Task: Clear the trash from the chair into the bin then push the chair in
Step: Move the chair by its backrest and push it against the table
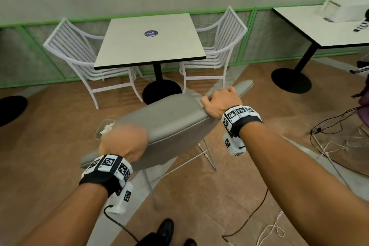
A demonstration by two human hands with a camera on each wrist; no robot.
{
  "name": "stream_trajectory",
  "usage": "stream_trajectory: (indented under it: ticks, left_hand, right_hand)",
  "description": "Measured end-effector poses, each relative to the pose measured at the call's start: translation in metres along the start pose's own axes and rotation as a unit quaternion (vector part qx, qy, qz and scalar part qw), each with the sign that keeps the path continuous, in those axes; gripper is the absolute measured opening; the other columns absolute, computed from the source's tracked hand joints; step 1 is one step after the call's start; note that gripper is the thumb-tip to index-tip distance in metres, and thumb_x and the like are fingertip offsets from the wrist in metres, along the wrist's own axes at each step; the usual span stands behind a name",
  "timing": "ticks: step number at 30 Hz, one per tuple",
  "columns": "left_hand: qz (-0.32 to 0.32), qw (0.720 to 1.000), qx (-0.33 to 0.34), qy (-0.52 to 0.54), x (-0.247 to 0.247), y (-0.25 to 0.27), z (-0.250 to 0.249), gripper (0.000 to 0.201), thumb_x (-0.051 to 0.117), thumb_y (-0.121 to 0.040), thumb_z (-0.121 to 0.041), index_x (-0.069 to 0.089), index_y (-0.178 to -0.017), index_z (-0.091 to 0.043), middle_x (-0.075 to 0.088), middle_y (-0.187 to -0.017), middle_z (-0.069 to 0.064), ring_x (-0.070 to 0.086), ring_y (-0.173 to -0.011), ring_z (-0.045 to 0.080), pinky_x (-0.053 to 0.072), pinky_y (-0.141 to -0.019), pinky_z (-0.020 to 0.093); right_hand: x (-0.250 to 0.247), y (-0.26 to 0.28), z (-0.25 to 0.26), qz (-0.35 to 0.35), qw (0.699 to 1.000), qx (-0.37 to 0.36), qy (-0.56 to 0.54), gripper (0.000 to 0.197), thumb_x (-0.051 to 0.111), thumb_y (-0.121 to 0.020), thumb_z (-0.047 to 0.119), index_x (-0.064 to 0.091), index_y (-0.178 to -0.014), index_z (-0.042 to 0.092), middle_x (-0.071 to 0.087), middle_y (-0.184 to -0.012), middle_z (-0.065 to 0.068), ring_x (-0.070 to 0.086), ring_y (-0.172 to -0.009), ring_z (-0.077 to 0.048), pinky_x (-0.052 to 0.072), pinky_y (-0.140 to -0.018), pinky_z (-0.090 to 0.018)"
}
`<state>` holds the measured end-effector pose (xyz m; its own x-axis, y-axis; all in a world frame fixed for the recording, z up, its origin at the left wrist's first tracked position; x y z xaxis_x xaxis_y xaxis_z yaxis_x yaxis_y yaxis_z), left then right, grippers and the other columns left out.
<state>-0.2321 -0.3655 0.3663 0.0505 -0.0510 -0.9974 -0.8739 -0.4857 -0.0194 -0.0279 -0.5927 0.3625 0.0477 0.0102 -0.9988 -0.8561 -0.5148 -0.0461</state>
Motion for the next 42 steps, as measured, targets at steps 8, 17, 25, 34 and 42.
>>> stream_trajectory:
  ticks: [8, 17, 25, 34, 42]
  left_hand:
    - [-0.003, 0.999, 0.037, -0.025, -0.007, -0.05, 0.044, 0.04, 0.037, -0.083, -0.038, 0.054, -0.057, -0.012, 0.052, -0.055, 0.003, 0.052, -0.054, 0.03, 0.045, -0.058, 0.033]
    - [-0.054, 0.998, 0.042, -0.007, 0.002, -0.076, 0.078, 0.037, 0.033, -0.082, -0.037, 0.048, -0.058, -0.013, 0.051, -0.054, 0.002, 0.05, -0.052, 0.03, 0.037, -0.054, 0.032]
    - [-0.103, 0.993, 0.063, -0.011, 0.012, -0.06, 0.079, 0.046, 0.034, -0.091, -0.048, 0.053, -0.063, -0.018, 0.057, -0.059, 0.003, 0.046, -0.058, 0.027, 0.041, -0.069, 0.036]
    - [-0.133, 0.99, 0.037, -0.017, 0.016, -0.073, 0.079, 0.031, 0.038, -0.082, -0.038, 0.046, -0.059, -0.017, 0.058, -0.06, 0.011, 0.038, -0.056, 0.027, 0.032, -0.064, 0.035]
    - [-0.153, 0.988, 0.032, -0.014, 0.018, -0.107, 0.089, 0.033, 0.037, -0.079, -0.034, 0.048, -0.057, -0.012, 0.042, -0.053, 0.003, 0.037, -0.05, 0.027, 0.026, -0.06, 0.032]
  right_hand:
    - [0.002, 0.001, 0.036, 0.016, 0.998, 0.066, -0.009, 0.068, 0.011, -0.087, 0.054, 0.059, -0.059, 0.014, 0.059, -0.066, -0.011, 0.053, -0.069, -0.028, 0.036, -0.097, -0.048]
    - [0.003, 0.007, 0.05, -0.01, 1.0, -0.002, 0.02, 0.072, 0.015, -0.096, 0.059, 0.072, -0.075, 0.019, 0.064, -0.064, -0.008, 0.059, -0.07, -0.029, 0.04, -0.09, -0.043]
    - [-0.004, 0.009, -0.016, -0.036, 0.999, 0.019, 0.007, 0.056, 0.026, -0.099, 0.053, 0.073, -0.088, 0.025, 0.072, -0.079, -0.012, 0.055, -0.072, -0.031, 0.04, -0.08, -0.038]
    - [0.004, -0.003, -0.008, -0.07, 0.997, -0.005, 0.02, 0.051, 0.033, -0.099, 0.044, 0.057, -0.06, 0.022, 0.064, -0.063, -0.012, 0.05, -0.058, -0.029, 0.033, -0.063, -0.032]
    - [0.01, -0.034, 0.001, -0.079, 0.996, 0.032, 0.028, 0.052, 0.032, -0.093, 0.043, 0.058, -0.057, 0.015, 0.055, -0.055, -0.006, 0.053, -0.054, -0.03, 0.034, -0.054, -0.029]
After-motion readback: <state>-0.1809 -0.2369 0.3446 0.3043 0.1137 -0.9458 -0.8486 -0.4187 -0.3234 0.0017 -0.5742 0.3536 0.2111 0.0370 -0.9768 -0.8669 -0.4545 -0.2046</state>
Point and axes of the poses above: each hand's wrist, its own y-axis away from the middle knuckle, its own x-axis out of the palm, z = x × y, the point moved 1 cm from there along -y, towards the middle knuckle
